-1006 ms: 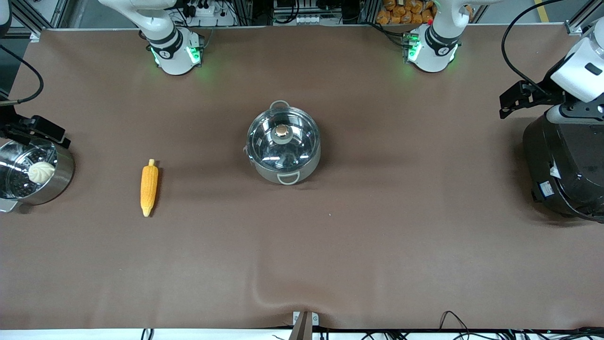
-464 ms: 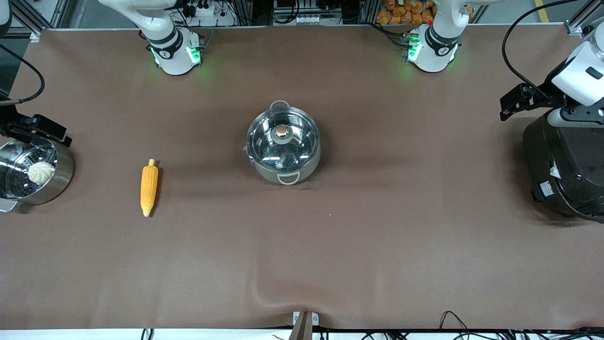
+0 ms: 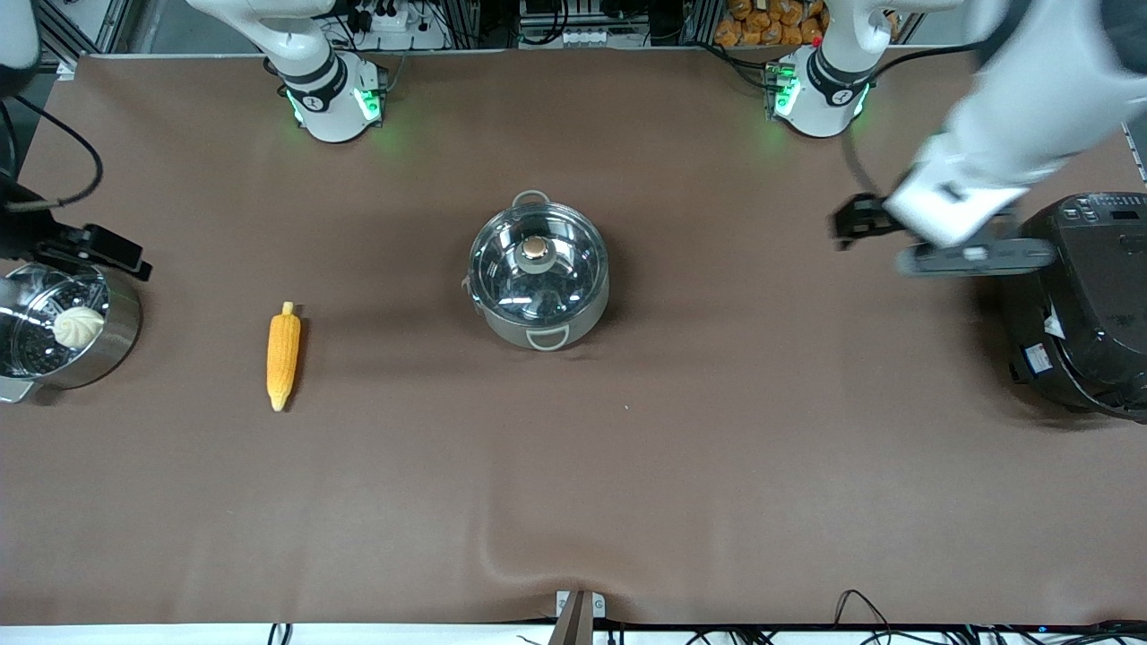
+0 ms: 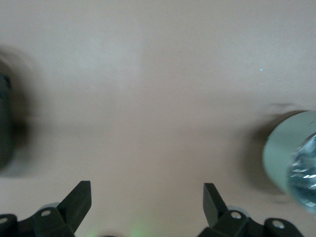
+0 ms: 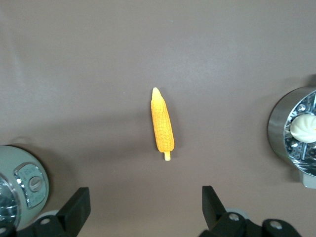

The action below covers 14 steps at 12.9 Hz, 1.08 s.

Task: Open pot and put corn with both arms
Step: 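Reach the left gripper to the lid knob while the right gripper reaches the corn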

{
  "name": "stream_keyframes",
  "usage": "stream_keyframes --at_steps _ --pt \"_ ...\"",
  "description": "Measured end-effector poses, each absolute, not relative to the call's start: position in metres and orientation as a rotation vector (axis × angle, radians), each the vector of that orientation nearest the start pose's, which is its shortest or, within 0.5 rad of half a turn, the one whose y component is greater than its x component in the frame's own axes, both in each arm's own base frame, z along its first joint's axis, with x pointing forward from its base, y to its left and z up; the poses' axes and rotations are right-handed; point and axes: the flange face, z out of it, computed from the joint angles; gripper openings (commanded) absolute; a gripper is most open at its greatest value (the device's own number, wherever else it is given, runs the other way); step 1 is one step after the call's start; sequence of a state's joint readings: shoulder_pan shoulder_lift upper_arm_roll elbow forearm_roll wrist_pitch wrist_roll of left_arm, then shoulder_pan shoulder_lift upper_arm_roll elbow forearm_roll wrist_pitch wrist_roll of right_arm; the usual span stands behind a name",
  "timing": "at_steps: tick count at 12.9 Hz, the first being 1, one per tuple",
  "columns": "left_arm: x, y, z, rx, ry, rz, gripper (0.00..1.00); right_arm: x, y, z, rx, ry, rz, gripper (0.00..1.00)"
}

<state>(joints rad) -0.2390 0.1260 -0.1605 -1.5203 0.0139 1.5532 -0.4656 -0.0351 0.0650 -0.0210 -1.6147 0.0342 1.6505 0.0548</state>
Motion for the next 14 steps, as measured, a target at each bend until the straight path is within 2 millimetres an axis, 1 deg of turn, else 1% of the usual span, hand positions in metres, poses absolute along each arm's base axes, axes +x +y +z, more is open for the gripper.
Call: stream_keyframes --at_steps 2,5,6,8,9,10,11,12,14 --pt "0.535 -0.289 0.554 -3.102 -0.154 0.133 1.0 0.582 -0.029 0.537 -3.104 0.181 0.035 1.0" --pt "0.525 -0.362 0.519 -3.129 -0.187 0.088 1.0 0.585 -0.023 0.476 -3.106 0.16 -0.035 1.0" --pt "0.521 -0.387 0.506 -3.146 -0.212 0.063 1.0 0.585 -0.021 0.452 -3.108 0.134 -0.079 1.0" --pt "0.511 -0.435 0.482 -3.173 -0.22 0.043 1.0 0.579 -0.021 0.394 -3.111 0.096 -0.165 1.0" --pt "0.504 -0.457 0.469 -3.175 -0.212 0.053 1.0 0.574 -0.021 0.367 -3.114 0.081 -0.174 1.0" --pt "0.497 -0.478 0.456 -3.18 -0.232 0.055 1.0 0.57 -0.021 0.346 -3.116 0.068 -0.162 1.0" --pt "0.491 -0.498 0.446 -3.192 -0.272 0.046 0.95 0.569 -0.022 0.332 -3.118 0.052 -0.152 1.0" --pt "0.485 -0.515 0.435 -3.203 -0.318 0.039 0.93 0.569 -0.023 0.321 -3.12 0.032 -0.157 1.0" --pt "0.468 -0.544 0.412 -3.202 -0.401 0.048 0.91 0.572 -0.029 0.298 -3.125 -0.015 -0.168 1.0"
